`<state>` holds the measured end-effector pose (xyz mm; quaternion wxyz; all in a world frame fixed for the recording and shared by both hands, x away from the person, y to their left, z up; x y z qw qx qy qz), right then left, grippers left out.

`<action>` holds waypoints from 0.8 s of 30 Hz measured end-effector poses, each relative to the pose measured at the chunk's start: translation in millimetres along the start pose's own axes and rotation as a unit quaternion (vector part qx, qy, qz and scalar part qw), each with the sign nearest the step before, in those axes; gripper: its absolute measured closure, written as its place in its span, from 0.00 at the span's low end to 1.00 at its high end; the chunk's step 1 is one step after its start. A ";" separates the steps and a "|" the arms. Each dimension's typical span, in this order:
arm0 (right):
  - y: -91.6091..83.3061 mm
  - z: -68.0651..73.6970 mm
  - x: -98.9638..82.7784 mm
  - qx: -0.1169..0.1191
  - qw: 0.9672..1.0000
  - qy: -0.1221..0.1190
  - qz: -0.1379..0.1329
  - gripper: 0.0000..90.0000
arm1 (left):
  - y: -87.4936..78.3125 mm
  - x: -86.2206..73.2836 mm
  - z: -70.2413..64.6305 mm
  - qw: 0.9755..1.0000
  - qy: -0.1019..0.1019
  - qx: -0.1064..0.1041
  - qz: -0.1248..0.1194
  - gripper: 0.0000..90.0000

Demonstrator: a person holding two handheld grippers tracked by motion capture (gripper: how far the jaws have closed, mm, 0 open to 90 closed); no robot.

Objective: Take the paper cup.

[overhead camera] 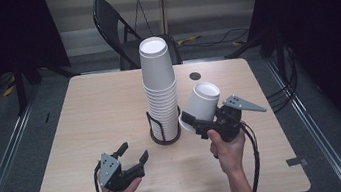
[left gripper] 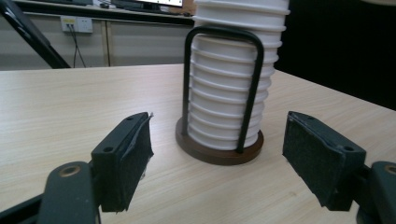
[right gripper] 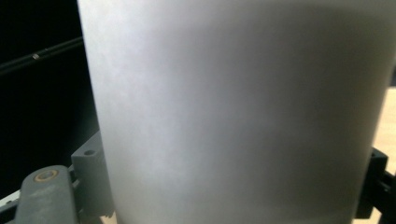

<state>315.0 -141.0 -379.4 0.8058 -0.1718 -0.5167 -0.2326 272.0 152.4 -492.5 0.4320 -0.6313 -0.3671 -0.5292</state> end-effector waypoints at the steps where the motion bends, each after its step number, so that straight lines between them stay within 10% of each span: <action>1: 0.8 0.0 -4.1 0.002 1.000 0.003 0.004 0.16 | 0.3 0.4 -1.7 1.000 -0.001 -0.003 -0.002 0.27; 17: 7.7 -8.2 -50.5 0.026 0.996 0.087 0.011 0.16 | 4.8 2.7 -18.0 0.998 0.025 -0.052 -0.004 0.35; 24: 16.8 -5.9 -66.7 0.033 0.993 0.114 0.016 0.16 | 5.3 2.9 -23.1 0.999 0.005 -0.051 -0.004 0.34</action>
Point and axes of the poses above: each handheld gripper's, and its own axes: y roughly forward along the jaws, x roughly out of its top, z roughly to its left, the point moved 2 cm from there along y, roughly forward along the jaws, and after that the axes turned 13 degrees about x, right-handed, at the moved point
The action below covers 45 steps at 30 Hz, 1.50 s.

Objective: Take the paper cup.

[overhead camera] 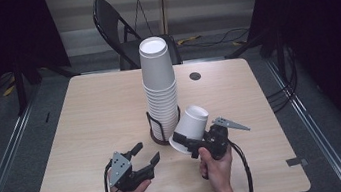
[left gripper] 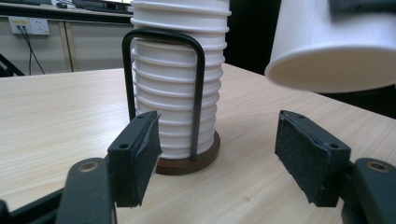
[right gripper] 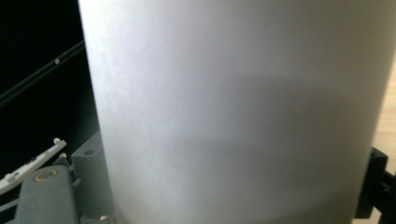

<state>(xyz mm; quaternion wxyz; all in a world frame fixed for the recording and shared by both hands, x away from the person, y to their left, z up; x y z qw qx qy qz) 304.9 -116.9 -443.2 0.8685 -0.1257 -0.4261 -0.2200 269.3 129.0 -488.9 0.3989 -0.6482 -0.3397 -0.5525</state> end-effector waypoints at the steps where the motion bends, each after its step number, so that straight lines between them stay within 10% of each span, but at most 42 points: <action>1: 1.9 0.0 -2.1 0.001 1.000 0.001 0.002 0.16 | -0.5 0.5 0.2 1.000 -0.004 -0.003 -0.002 0.34; 16: 18.5 -2.1 -25.6 0.035 0.997 0.073 0.002 0.16 | 6.2 -0.9 -12.0 0.999 0.032 -0.025 0.004 0.43; 28: 19.1 -10.2 -40.2 0.093 0.975 0.203 -0.022 0.16 | 9.1 -1.1 -17.8 0.999 0.033 -0.036 -0.012 0.64; 45: 28.5 -2.0 -54.0 0.099 0.967 0.233 0.008 0.16 | 15.4 -4.9 -22.9 0.999 0.044 -0.022 -0.016 0.81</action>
Point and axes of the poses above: each handheld gripper's, and its own axes: y roughly forward along the jaws, x roughly out of its top, z roughly to its left, the point moved 2 cm from there along y, roughly forward along the jaws, and after that the axes turned 13 degrees about x, right-handed, at the moved point
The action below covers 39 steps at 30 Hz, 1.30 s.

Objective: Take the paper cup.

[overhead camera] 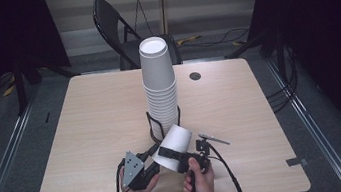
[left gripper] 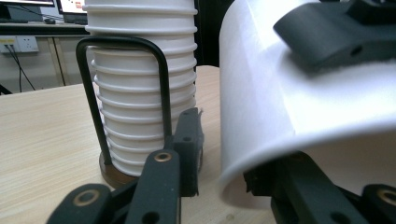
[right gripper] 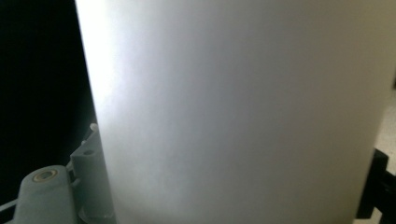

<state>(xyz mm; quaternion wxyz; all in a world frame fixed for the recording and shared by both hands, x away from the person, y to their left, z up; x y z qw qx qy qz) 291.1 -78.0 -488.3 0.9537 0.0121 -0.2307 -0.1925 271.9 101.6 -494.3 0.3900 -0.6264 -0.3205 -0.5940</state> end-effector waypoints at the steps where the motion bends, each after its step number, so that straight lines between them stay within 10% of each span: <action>1: 0.3 -0.3 -0.4 -0.001 1.000 0.003 0.002 0.16 | 0.5 -0.2 -0.2 1.000 -0.001 -0.001 -0.001 0.82; 25: 4.8 1.9 -3.7 -0.008 0.999 -0.027 0.015 0.12 | -0.7 2.7 -0.1 1.000 -0.007 -0.011 -0.006 0.95; 39: -7.1 5.8 15.3 -0.014 0.998 -0.059 -0.018 0.13 | -4.4 3.9 4.4 0.997 -0.033 -0.063 0.009 0.96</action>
Point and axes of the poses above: each handheld gripper's, and its own axes: y roughly forward along the jaws, x roughly out of its top, z roughly to its left, the point moved 2 cm from there along y, roughly forward along the jaws, and after that the axes turned 13 degrees about x, right-handed, at the moved point
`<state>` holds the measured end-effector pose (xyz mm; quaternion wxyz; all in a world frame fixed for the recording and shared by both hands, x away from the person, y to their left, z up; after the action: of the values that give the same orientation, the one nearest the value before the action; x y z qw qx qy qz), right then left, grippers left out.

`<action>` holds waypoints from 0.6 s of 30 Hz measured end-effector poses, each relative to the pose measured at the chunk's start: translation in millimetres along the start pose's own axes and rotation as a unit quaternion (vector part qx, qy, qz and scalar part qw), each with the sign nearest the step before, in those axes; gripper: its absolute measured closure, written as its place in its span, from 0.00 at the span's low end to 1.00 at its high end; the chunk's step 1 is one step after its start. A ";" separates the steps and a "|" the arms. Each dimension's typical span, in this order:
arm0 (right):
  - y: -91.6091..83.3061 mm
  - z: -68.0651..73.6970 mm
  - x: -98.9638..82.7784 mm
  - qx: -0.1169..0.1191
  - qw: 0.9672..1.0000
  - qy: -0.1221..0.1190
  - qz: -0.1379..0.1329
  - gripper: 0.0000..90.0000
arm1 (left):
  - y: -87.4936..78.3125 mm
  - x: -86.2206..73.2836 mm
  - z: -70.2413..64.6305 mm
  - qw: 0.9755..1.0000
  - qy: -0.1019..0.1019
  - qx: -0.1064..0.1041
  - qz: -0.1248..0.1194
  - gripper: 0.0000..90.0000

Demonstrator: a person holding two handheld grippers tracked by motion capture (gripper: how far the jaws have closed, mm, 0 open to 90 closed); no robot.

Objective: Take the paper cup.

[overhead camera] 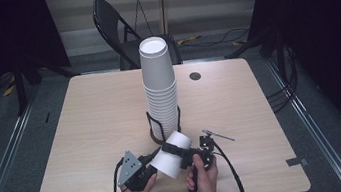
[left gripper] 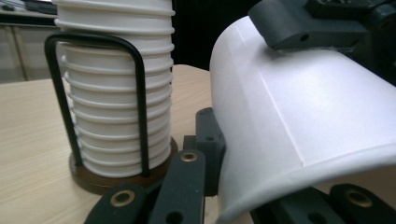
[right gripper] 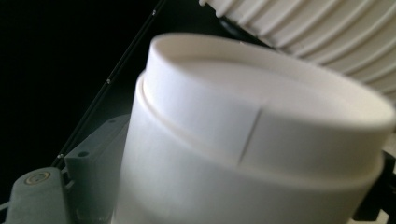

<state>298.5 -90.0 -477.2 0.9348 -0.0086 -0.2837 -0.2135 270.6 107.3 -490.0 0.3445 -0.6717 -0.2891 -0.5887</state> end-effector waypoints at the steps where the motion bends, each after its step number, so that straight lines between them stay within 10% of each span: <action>1: -0.5 0.6 1.5 -0.003 1.000 -0.005 -0.002 0.14 | -0.5 0.4 0.6 1.000 0.001 0.000 0.002 0.96; 8: -9.6 3.3 13.5 -0.018 0.999 -0.037 -0.010 0.14 | -5.0 5.9 5.8 1.000 -0.001 -0.008 0.021 0.96; 18: -28.4 12.5 17.2 -0.030 0.992 -0.119 -0.031 0.14 | -10.8 20.9 20.3 0.996 0.057 0.006 0.075 0.96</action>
<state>293.3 -120.8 -460.5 0.8865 -0.0533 -0.3867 -0.2484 276.9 129.6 -469.3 0.4081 -0.6548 -0.2213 -0.5964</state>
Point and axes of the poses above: each handheld gripper's, and its own axes: y roughly forward along the jaws, x roughly out of its top, z roughly to its left, the point moved 2 cm from there along y, roughly forward along the jaws, and after that the axes turned 13 degrees about x, right-handed, at the moved point
